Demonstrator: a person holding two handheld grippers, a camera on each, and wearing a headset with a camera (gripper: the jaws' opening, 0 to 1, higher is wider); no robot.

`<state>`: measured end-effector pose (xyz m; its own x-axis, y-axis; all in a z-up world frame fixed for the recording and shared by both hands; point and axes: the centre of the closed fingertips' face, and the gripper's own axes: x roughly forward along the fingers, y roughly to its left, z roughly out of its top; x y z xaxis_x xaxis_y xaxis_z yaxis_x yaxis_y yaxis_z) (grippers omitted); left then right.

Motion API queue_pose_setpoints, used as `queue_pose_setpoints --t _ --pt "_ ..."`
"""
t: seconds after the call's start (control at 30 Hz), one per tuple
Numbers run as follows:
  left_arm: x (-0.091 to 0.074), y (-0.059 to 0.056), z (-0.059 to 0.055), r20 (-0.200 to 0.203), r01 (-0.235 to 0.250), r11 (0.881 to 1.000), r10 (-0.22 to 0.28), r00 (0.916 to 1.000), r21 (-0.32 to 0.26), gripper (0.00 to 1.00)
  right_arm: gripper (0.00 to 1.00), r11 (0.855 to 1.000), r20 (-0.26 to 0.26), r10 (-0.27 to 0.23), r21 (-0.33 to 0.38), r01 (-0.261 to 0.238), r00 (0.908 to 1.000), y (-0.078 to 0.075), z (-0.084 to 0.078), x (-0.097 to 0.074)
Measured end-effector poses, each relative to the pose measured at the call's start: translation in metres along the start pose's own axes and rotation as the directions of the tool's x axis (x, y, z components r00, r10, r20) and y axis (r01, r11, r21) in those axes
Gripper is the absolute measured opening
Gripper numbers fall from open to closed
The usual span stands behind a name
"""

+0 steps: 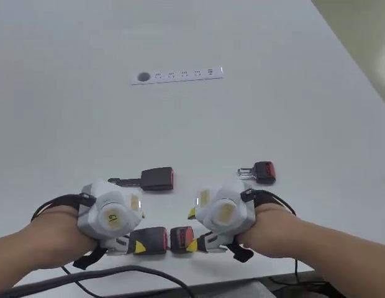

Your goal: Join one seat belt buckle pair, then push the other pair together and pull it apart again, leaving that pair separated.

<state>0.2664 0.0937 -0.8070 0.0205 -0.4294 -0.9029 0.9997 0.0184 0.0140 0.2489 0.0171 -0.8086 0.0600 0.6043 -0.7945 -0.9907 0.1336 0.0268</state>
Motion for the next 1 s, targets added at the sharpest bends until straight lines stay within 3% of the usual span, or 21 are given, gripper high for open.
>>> queue_pose_setpoints --t 0.17,0.27,0.6,0.73,1.0 --pt "-0.004 0.027 0.007 0.016 -0.042 0.999 0.042 0.9990 -0.010 0.39 0.34 1.000 -0.004 -0.025 -0.005 0.025 0.9997 -0.016 -0.009 -0.012" --pt "-0.005 0.052 0.013 0.035 -0.096 0.995 0.097 0.9946 -0.029 0.39 0.33 0.999 -0.007 -0.046 -0.003 0.046 0.9989 -0.030 -0.016 -0.021" --pt "-0.001 0.097 0.018 0.029 -0.120 0.992 0.121 0.9922 -0.032 0.40 0.34 0.995 -0.063 -0.101 0.003 0.101 0.9929 -0.078 -0.057 -0.052" --pt "0.002 0.105 0.019 0.023 -0.114 0.993 0.115 0.9931 -0.032 0.41 0.36 0.991 -0.039 -0.119 0.050 0.120 0.9922 -0.096 -0.065 -0.067" --pt "0.008 0.114 0.018 0.003 -0.091 0.995 0.091 0.9958 -0.026 0.44 0.37 0.985 -0.124 -0.161 0.037 0.166 0.9793 -0.134 -0.106 -0.092"
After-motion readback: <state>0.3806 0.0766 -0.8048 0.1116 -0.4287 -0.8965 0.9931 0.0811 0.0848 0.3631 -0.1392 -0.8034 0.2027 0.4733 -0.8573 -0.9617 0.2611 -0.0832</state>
